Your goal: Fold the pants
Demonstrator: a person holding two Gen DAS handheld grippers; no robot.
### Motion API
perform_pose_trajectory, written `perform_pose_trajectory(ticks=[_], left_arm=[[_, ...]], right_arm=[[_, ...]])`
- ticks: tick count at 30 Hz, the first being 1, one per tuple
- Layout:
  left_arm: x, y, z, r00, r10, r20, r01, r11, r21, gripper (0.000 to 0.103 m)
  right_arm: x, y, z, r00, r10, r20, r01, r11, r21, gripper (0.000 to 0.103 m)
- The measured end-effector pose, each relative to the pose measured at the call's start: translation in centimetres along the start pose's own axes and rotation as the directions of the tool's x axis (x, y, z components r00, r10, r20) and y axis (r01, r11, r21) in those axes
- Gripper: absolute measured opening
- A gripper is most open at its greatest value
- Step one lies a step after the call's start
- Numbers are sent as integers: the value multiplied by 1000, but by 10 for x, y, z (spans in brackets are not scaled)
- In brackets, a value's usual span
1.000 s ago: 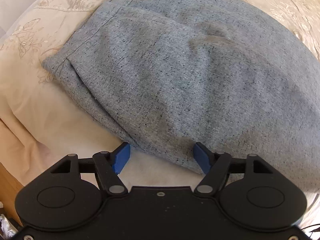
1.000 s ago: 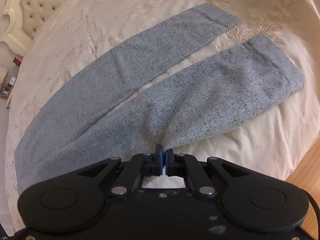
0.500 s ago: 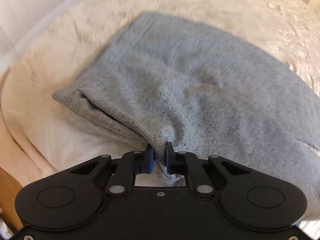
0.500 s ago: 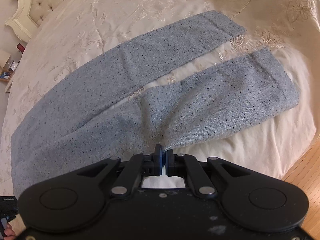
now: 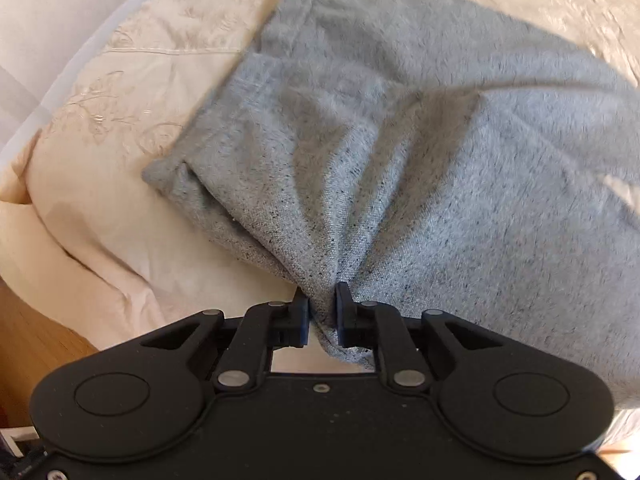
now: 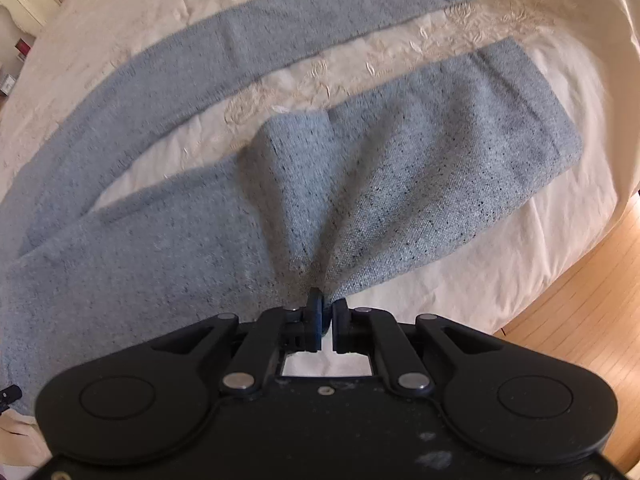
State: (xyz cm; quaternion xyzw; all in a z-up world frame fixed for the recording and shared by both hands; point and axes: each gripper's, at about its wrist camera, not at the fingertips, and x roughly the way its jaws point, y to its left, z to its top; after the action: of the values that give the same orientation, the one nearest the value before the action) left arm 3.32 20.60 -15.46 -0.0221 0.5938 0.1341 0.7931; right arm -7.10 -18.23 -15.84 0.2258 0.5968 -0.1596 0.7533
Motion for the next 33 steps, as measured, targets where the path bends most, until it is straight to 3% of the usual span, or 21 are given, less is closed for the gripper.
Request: perform_pose_trajectory(ticks=[5,10,13,17,18,20,22,24,27,31,33], left_arm=[[-27,1,7,998,-30,57,20,986,167,31],[-60,19,27,987,-131,93,114,978,176,31],[-68,22,39,980,-188,62,171,962,212,31],[-49,30,31,988,-151,-20,151,964,220,33],[-40,35,27,992,-112,-61,123,970,211,33],[-28,44,17,994,28,-105,-7,981,196,29],[-32,56,10,991,113,-70,-102,984,150,26],[-45,61,14,991,133,23,-134,985,105,26],[-50,48,42,987,67,146,-85,989,124,27],[-22,20,101,981,-76,177,53,990,129,31],[-2,2,130,979,-79,187,51,987,153,30]], right_arm=[[-3,-3,4,999,-14,-38,15,999,40,17],[-23,-2,14,1000,-19,-12,19,999,35,19],[-34,6,23,1000,-11,19,10,999,51,19],[-42,23,37,998,-1,60,-3,998,66,19],[-43,27,40,998,3,68,-8,998,67,20],[-42,35,45,997,17,70,-22,997,69,20],[-38,44,49,998,25,58,-28,998,55,19],[-35,55,51,998,20,54,-22,999,29,20],[-30,71,57,999,21,49,-20,1000,-15,19],[-24,91,67,999,22,44,-19,998,-55,20],[-26,100,71,998,30,56,-27,998,-61,20]])
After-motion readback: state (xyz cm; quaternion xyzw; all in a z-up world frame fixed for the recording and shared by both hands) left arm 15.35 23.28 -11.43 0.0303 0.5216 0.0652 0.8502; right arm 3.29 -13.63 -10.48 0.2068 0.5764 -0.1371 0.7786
